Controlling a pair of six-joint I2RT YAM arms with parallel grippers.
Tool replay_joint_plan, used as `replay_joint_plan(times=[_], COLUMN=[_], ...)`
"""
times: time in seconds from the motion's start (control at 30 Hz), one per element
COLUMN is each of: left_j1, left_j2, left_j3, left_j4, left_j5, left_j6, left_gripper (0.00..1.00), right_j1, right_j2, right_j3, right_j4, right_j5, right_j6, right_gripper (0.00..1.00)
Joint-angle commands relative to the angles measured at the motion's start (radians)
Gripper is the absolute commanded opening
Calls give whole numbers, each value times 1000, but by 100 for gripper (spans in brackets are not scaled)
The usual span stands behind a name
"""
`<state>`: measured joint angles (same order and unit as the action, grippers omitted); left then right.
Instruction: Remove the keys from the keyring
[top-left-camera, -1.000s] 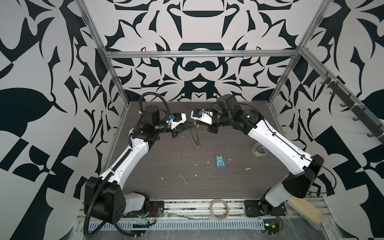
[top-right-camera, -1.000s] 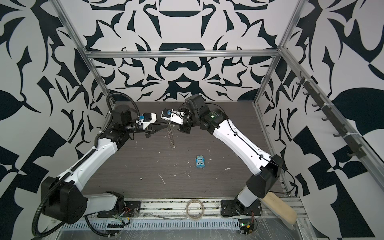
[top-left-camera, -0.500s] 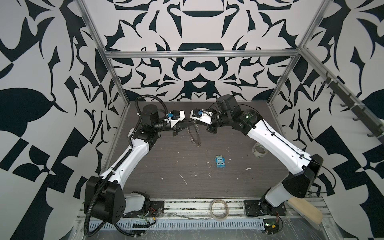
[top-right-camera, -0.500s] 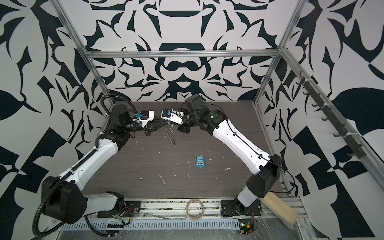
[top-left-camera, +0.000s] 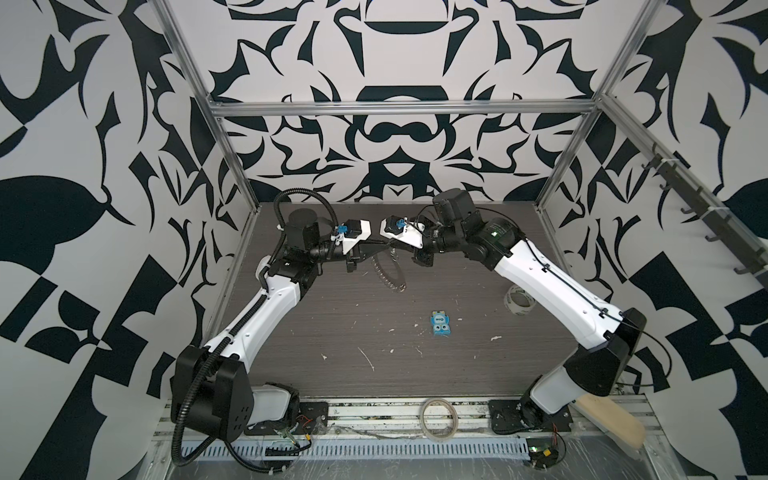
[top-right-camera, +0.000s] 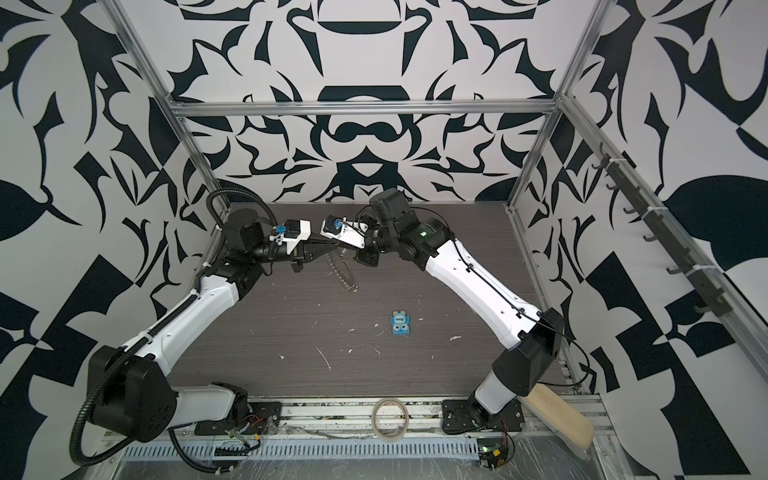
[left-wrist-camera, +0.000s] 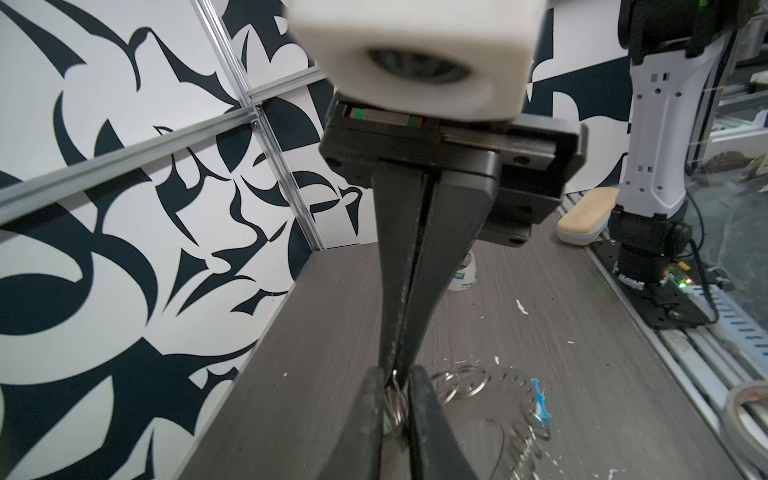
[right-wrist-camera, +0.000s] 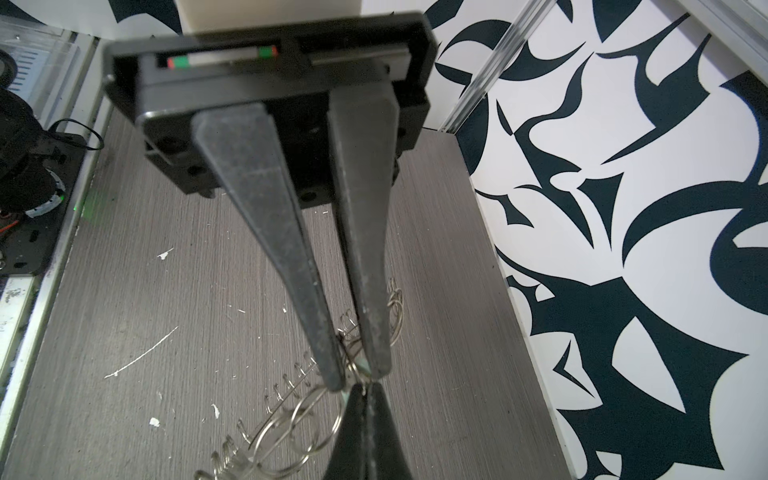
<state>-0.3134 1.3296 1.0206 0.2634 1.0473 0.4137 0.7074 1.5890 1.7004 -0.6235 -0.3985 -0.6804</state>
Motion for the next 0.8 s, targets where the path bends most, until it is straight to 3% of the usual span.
replay_joint_plan(times=[0.0,0.1,0.33,0.4,0.47,0.6,0.77], left_j1=[3,3,12,26,44,76,95], left_j2=[7,10,-5,-3,-4,10,87], left_j3=[1,15,23,23,18,9,-29], left_j4=[-14,-45,-44,-10,35,190,676], left_j5=[-3,-3,24,55,84,158,220], left_j6=[3,25,15,-21,-59,-213,-587], left_gripper=[12,0,0,0,0,0,0], right_j1=[4,7,-1,-31,-83,-209,-245], right_j2=[-8,0,-24,-39,-73,-156,-176], right_j3=[43,45,27,19,-17,-163,-266], right_j4=[49,46,56,61,98,289,479], right_j5=[-33,-31,-47,-73,-119,-280,-396], right_j6=[9,7,22,51,85,195,287], right_gripper=[0,0,0,24,37,38,31])
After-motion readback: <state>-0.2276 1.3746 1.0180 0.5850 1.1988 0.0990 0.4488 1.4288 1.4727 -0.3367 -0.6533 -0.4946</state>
